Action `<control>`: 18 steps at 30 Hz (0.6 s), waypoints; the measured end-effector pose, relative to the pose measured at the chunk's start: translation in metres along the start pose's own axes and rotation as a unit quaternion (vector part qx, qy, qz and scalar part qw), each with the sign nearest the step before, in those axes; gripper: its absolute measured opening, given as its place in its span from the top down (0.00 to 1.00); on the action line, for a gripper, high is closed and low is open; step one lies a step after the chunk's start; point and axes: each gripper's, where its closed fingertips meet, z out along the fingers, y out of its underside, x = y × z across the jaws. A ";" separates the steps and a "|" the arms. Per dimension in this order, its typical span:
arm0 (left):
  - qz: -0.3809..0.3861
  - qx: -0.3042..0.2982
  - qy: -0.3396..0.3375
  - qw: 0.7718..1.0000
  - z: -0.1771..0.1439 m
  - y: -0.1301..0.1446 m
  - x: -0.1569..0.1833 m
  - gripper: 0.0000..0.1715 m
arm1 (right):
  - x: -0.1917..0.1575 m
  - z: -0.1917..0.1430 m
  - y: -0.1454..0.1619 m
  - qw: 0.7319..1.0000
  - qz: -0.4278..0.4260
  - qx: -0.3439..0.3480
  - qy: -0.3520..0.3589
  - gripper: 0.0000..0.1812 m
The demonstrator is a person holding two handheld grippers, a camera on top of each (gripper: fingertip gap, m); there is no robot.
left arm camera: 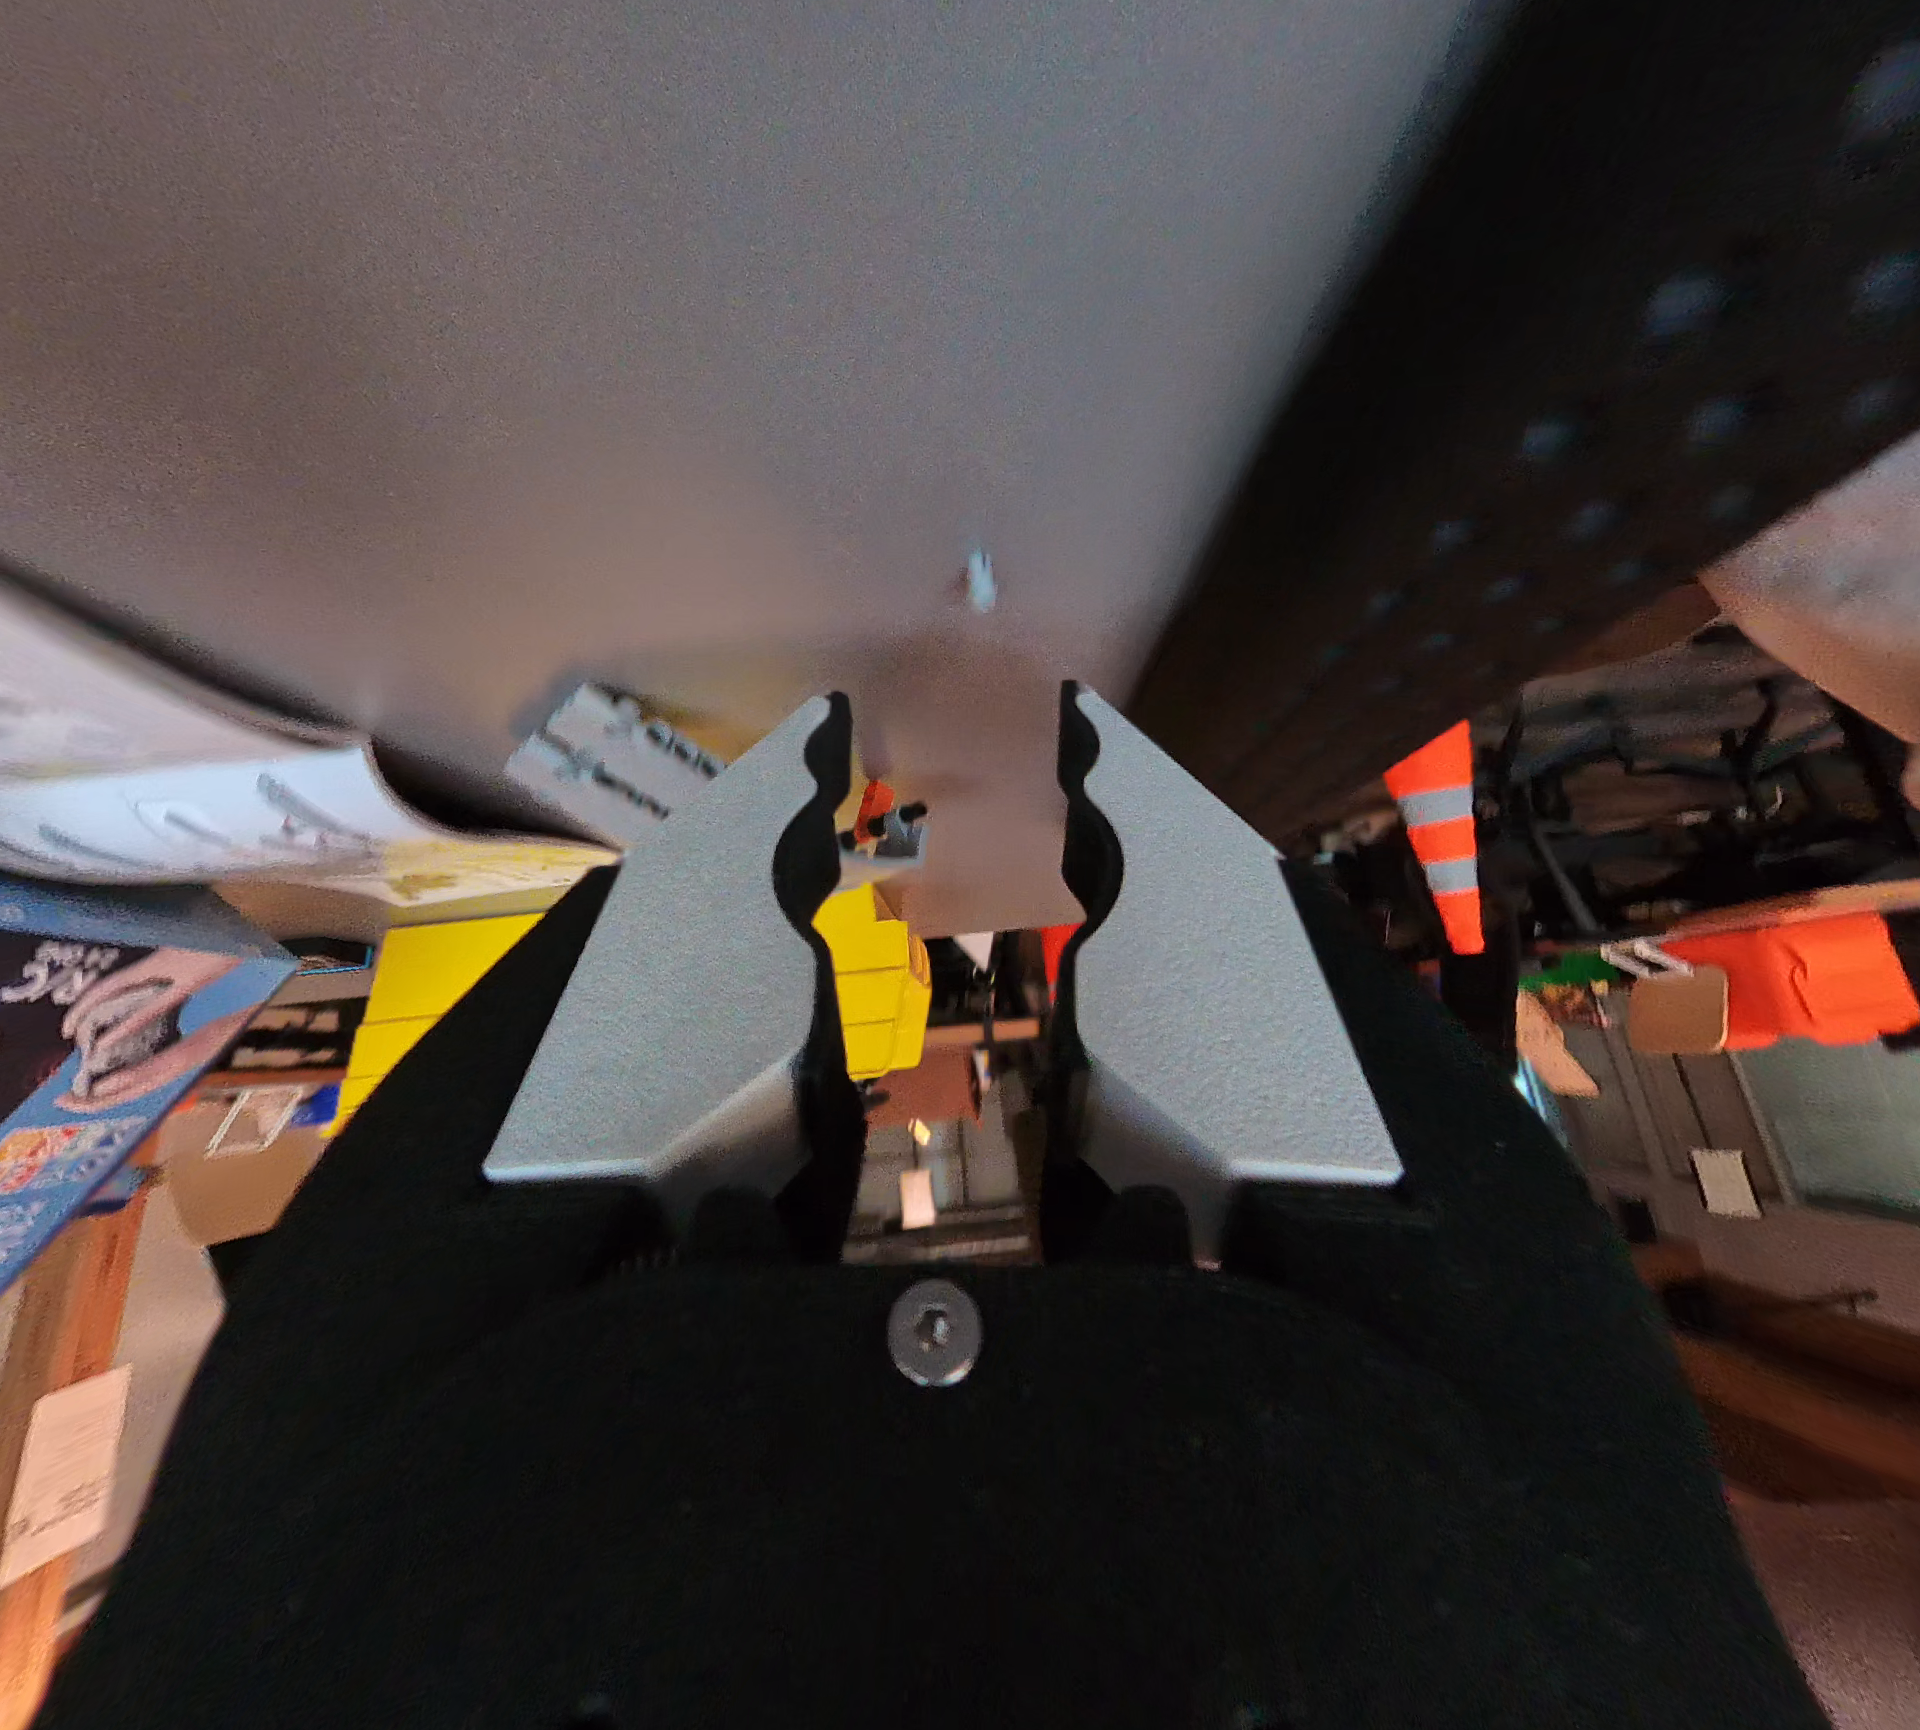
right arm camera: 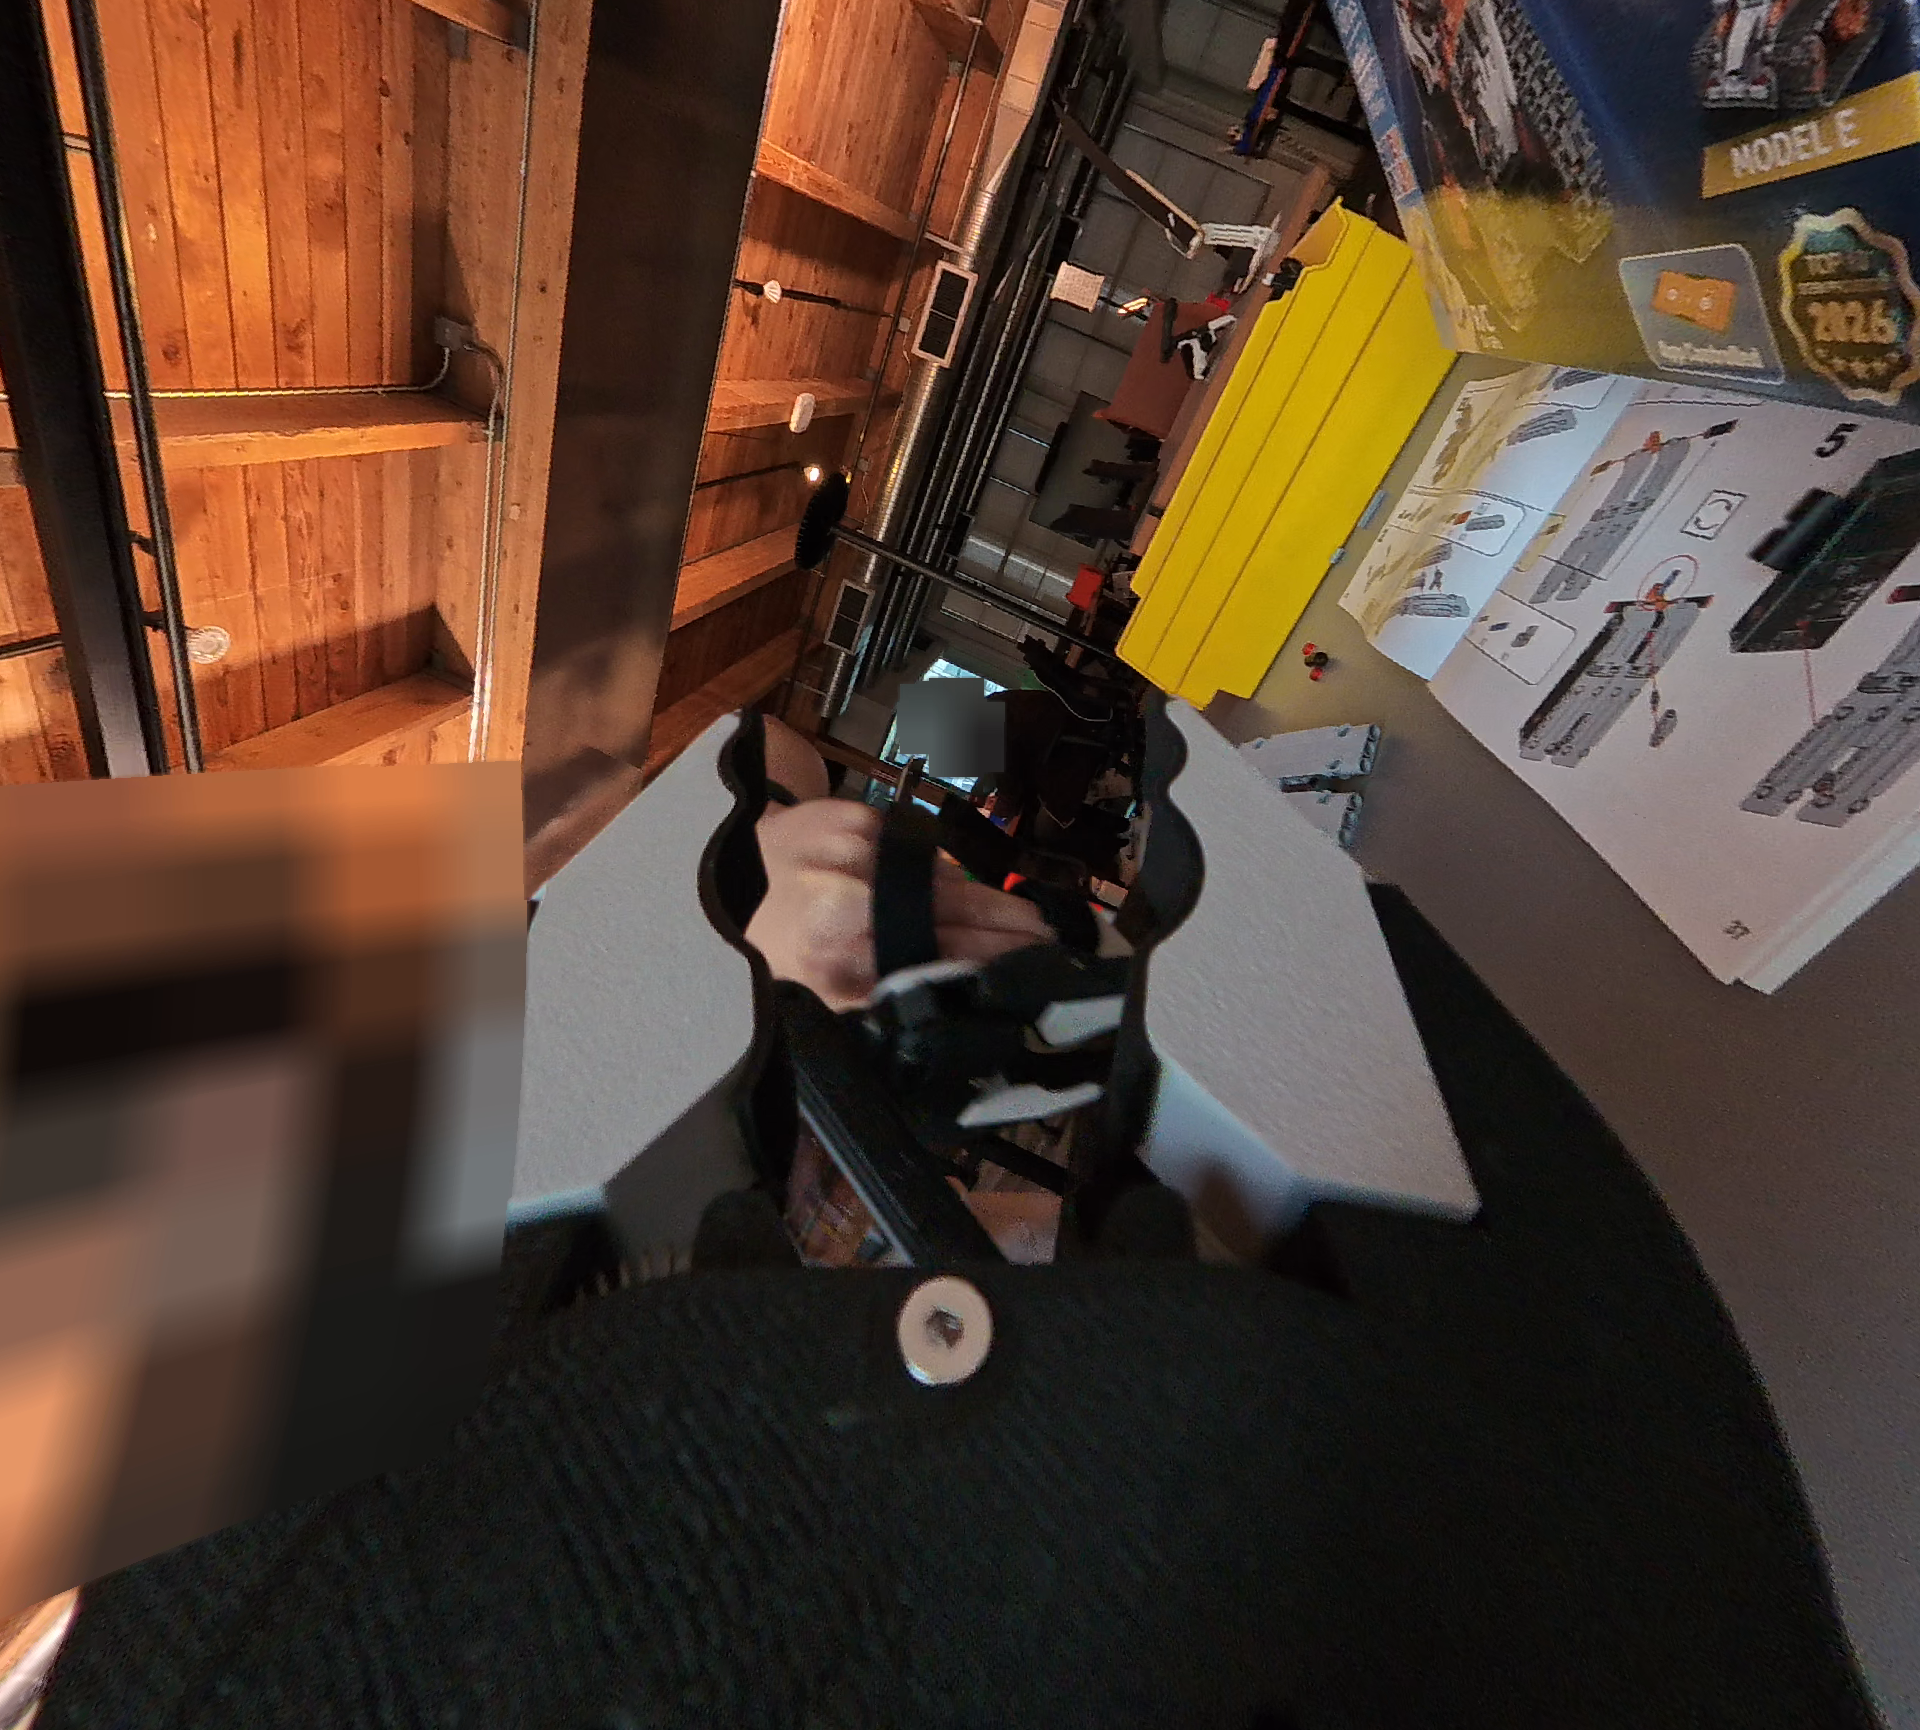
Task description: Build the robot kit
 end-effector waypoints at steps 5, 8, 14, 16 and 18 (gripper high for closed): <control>-0.096 0.189 -0.034 0.977 -0.061 0.051 -0.030 0.79 | 0.040 -0.005 -0.007 0.988 -0.092 0.005 0.121 0.62; -0.209 0.372 -0.047 0.903 -0.091 0.100 -0.052 0.79 | 0.060 0.000 -0.010 0.948 -0.226 -0.021 0.221 0.73; -0.336 0.736 -0.074 0.583 -0.120 0.193 -0.047 0.79 | 0.114 0.018 -0.025 0.826 -0.377 -0.083 0.411 0.79; -0.344 0.807 -0.061 0.477 -0.117 0.210 -0.027 0.79 | 0.133 0.029 -0.022 0.835 -0.333 -0.088 0.429 0.80; -0.353 0.840 -0.067 0.408 -0.106 0.220 -0.014 0.76 | 0.150 0.034 -0.019 0.834 -0.299 -0.086 0.456 0.81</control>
